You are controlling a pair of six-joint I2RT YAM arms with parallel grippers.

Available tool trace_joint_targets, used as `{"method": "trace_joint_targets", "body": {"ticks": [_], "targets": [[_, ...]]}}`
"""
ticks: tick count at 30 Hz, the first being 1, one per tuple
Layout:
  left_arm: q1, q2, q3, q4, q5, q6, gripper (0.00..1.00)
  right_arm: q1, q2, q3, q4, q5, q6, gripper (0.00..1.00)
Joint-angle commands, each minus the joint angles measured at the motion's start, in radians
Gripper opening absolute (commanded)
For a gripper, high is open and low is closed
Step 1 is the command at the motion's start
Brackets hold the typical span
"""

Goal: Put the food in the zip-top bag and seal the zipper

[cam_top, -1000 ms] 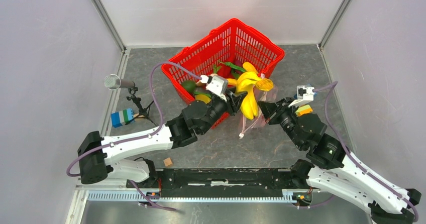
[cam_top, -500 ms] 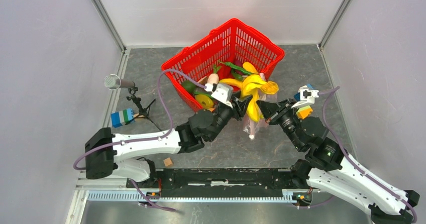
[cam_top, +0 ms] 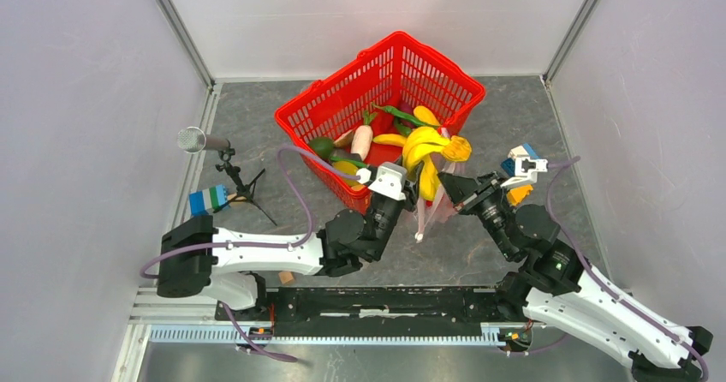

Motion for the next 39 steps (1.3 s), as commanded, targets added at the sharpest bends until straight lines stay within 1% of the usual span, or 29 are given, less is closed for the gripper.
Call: {"method": "trace_joint_targets", "body": {"ticks": [1, 4, 11, 14, 16, 20, 24, 27, 30, 34, 37, 39], "targets": [[0.001, -0.070, 0.030, 0.020, -0.047, 0.064, 0.04, 0.002, -0.040, -0.014, -0.002, 0.056, 0.026, 0.00], [0.004, -0.064, 0.053, -0.012, -0.026, 0.057, 0.04, 0.003, -0.043, -0.012, 0.000, 0.038, 0.026, 0.00], [0.000, 0.001, 0.123, -0.010, 0.012, -0.027, 0.03, 0.003, -0.032, -0.036, 0.062, -0.021, 0.064, 0.00], [-0.002, 0.012, 0.098, 0.087, 0.026, -0.004, 0.03, 0.003, -0.032, -0.054, 0.098, -0.030, 0.089, 0.00], [-0.002, 0.021, 0.084, 0.108, 0.040, 0.007, 0.03, 0.003, -0.032, -0.060, 0.109, -0.031, 0.102, 0.00], [-0.002, 0.048, 0.020, 0.215, 0.065, -0.010, 0.03, 0.003, -0.039, -0.066, 0.142, -0.032, 0.114, 0.00], [-0.002, 0.062, 0.002, 0.204, 0.074, -0.034, 0.03, 0.003, -0.044, -0.053, 0.156, -0.040, 0.113, 0.00], [-0.001, 0.073, -0.020, 0.253, 0.064, 0.008, 0.03, 0.003, -0.051, -0.046, 0.159, -0.049, 0.112, 0.00], [-0.002, 0.072, -0.039, 0.263, 0.061, 0.092, 0.03, 0.004, -0.064, -0.047, 0.152, -0.047, 0.115, 0.00], [-0.001, 0.043, -0.096, 0.282, 0.038, 0.174, 0.03, 0.003, -0.100, -0.039, 0.100, 0.019, 0.096, 0.00], [-0.001, 0.014, -0.129, 0.249, 0.038, 0.211, 0.03, 0.003, -0.129, -0.032, 0.078, 0.062, 0.077, 0.00], [-0.001, 0.006, -0.136, 0.215, 0.039, 0.229, 0.03, 0.003, -0.138, -0.018, 0.026, 0.082, 0.062, 0.00]]}}
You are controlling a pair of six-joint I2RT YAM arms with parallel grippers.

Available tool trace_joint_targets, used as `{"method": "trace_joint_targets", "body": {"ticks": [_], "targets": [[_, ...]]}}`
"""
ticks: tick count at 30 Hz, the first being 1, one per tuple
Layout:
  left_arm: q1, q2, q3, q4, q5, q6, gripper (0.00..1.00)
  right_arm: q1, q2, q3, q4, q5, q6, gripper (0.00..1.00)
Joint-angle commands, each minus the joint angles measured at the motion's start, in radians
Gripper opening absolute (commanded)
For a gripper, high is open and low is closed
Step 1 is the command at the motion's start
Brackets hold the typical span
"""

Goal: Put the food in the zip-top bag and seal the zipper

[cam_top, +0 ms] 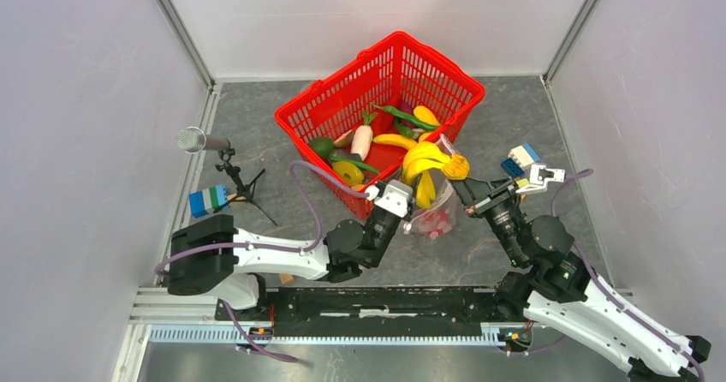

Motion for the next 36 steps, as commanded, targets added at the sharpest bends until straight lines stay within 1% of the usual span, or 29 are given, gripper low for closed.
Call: {"method": "trace_joint_targets", "body": {"ticks": [1, 4, 6, 8, 12, 17, 20, 24, 28, 32, 33, 34, 35, 36], "targets": [[-0.002, -0.060, -0.020, 0.014, -0.023, 0.117, 0.04, 0.005, -0.027, 0.053, -0.054, 0.076, -0.036, 0.00], [-0.002, -0.074, -0.029, 0.003, -0.051, 0.147, 0.03, 0.004, -0.029, 0.074, -0.095, 0.100, -0.055, 0.00], [0.001, -0.083, -0.020, -0.034, -0.070, 0.162, 0.04, 0.004, -0.030, 0.087, -0.129, 0.121, -0.065, 0.00], [0.003, -0.092, -0.008, -0.096, -0.073, 0.165, 0.04, 0.004, -0.034, 0.091, -0.130, 0.123, -0.076, 0.00], [0.004, -0.078, 0.011, -0.150, -0.089, 0.166, 0.04, 0.004, -0.023, 0.098, -0.111, 0.095, -0.096, 0.00], [0.004, -0.057, 0.017, -0.172, -0.133, 0.210, 0.04, 0.004, 0.000, 0.126, -0.110, 0.059, -0.140, 0.00], [0.004, -0.059, 0.003, -0.145, -0.157, 0.245, 0.05, 0.005, 0.005, 0.140, -0.112, 0.059, -0.156, 0.00], [0.004, -0.104, -0.020, -0.168, -0.101, 0.234, 0.05, 0.004, 0.036, 0.185, -0.151, 0.070, -0.188, 0.00], [0.005, -0.147, -0.015, -0.287, -0.012, 0.243, 0.06, 0.004, 0.072, 0.231, -0.188, 0.071, -0.216, 0.00], [0.004, -0.161, -0.015, -0.340, -0.001, 0.281, 0.06, 0.003, 0.089, 0.253, -0.190, 0.059, -0.237, 0.00], [0.005, -0.163, -0.016, -0.343, -0.003, 0.284, 0.07, 0.004, 0.094, 0.256, -0.188, 0.054, -0.241, 0.00], [0.004, -0.163, -0.014, -0.352, 0.002, 0.283, 0.12, 0.004, 0.099, 0.259, -0.183, 0.047, -0.246, 0.00], [0.004, -0.165, -0.007, -0.392, 0.018, 0.279, 0.22, 0.004, 0.104, 0.260, -0.177, 0.037, -0.247, 0.00], [0.004, -0.170, 0.013, -0.447, 0.039, 0.262, 0.38, 0.004, 0.111, 0.261, -0.172, 0.030, -0.249, 0.00]]}}
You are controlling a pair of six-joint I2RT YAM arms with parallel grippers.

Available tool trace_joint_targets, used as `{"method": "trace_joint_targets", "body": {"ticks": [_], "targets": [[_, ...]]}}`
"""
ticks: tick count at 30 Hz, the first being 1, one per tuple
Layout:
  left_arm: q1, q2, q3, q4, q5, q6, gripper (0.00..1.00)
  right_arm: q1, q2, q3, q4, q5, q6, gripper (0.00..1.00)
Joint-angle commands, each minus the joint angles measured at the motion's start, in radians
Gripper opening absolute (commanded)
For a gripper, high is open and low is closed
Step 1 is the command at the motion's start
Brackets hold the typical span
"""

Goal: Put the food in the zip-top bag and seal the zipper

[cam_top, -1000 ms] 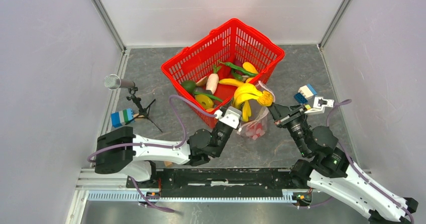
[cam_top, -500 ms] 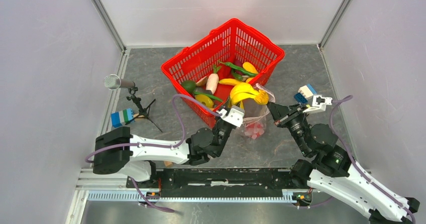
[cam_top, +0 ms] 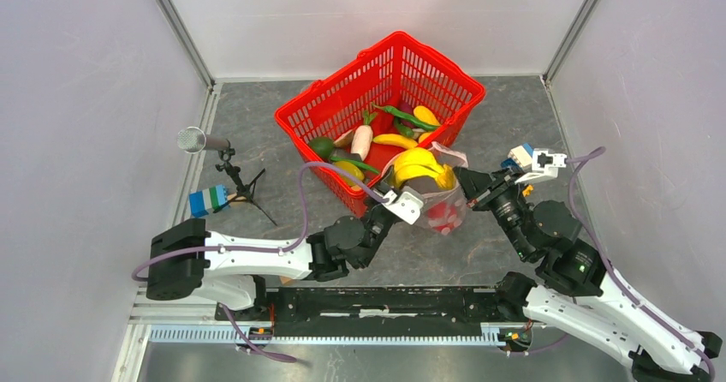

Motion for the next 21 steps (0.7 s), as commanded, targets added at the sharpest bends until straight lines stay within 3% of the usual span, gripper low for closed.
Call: {"method": "trace_joint_targets", "body": {"ticks": [1, 2, 5, 7, 10, 16, 21], "targets": [[0.000, -0.032, 0.051, -0.196, 0.069, 0.008, 0.47, 0.003, 0.023, 0.052, 0.065, -0.031, -0.031, 0.00], [0.000, -0.036, 0.071, -0.247, 0.086, -0.011, 0.48, 0.002, 0.030, 0.052, 0.063, -0.035, -0.031, 0.00], [0.000, -0.067, 0.117, -0.350, 0.151, -0.077, 0.76, 0.002, 0.039, 0.048, 0.058, -0.035, -0.029, 0.00], [0.015, -0.099, 0.153, -0.459, 0.244, -0.128, 0.74, 0.002, 0.035, 0.046, 0.054, -0.029, -0.029, 0.00], [0.058, -0.126, 0.246, -0.640, 0.382, -0.232, 0.84, 0.002, 0.027, 0.040, 0.054, -0.023, -0.028, 0.00], [0.121, -0.179, 0.290, -0.757, 0.449, -0.349, 0.88, 0.001, 0.022, 0.053, 0.058, -0.034, -0.067, 0.00], [0.157, -0.251, 0.310, -0.811, 0.469, -0.425, 0.88, 0.002, 0.036, 0.137, 0.080, -0.115, -0.343, 0.00]]}}
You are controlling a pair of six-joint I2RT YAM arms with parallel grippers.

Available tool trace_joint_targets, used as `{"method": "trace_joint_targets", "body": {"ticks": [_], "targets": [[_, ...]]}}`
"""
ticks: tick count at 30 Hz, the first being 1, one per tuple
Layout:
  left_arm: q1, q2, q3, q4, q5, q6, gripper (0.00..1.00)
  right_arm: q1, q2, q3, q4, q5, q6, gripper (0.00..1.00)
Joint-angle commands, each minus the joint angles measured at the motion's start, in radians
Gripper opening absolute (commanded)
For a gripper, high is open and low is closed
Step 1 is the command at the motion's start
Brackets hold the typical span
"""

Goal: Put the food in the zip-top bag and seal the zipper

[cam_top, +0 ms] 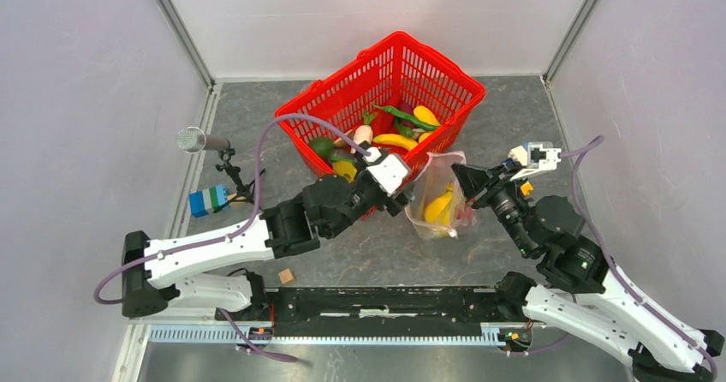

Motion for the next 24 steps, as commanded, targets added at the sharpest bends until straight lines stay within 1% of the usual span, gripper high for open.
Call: {"method": "trace_joint_targets", "body": {"ticks": [1, 3, 4, 6, 8, 11, 13, 19, 24], "targets": [[0.032, -0.081, 0.039, -0.080, 0.052, -0.131, 0.89, 0.002, 0.004, 0.115, 0.065, -0.047, -0.267, 0.00], [0.061, -0.106, 0.041, -0.104, 0.056, -0.159, 0.92, 0.002, 0.038, 0.193, -0.088, 0.058, -0.267, 0.00], [0.084, -0.114, 0.050, -0.134, 0.063, -0.176, 0.93, 0.002, 0.049, 0.211, -0.125, 0.069, -0.273, 0.00], [0.143, -0.122, 0.066, -0.189, 0.091, -0.217, 0.96, 0.002, 0.031, 0.191, -0.121, 0.039, -0.293, 0.00], [0.210, -0.126, 0.068, -0.220, 0.154, -0.252, 1.00, 0.003, -0.016, 0.132, -0.069, 0.022, -0.292, 0.00], [0.320, -0.112, 0.080, -0.244, 0.264, -0.325, 1.00, 0.003, -0.062, 0.081, -0.041, -0.007, -0.303, 0.00], [0.365, -0.078, 0.113, -0.277, 0.318, -0.336, 1.00, 0.002, -0.072, 0.078, -0.062, -0.014, -0.317, 0.00], [0.464, 0.113, 0.296, -0.444, 0.404, -0.351, 1.00, 0.002, -0.107, 0.039, -0.077, 0.006, -0.315, 0.00], [0.573, 0.265, 0.392, -0.493, 0.577, -0.374, 1.00, 0.002, -0.123, 0.000, -0.071, 0.006, -0.295, 0.00]]}}
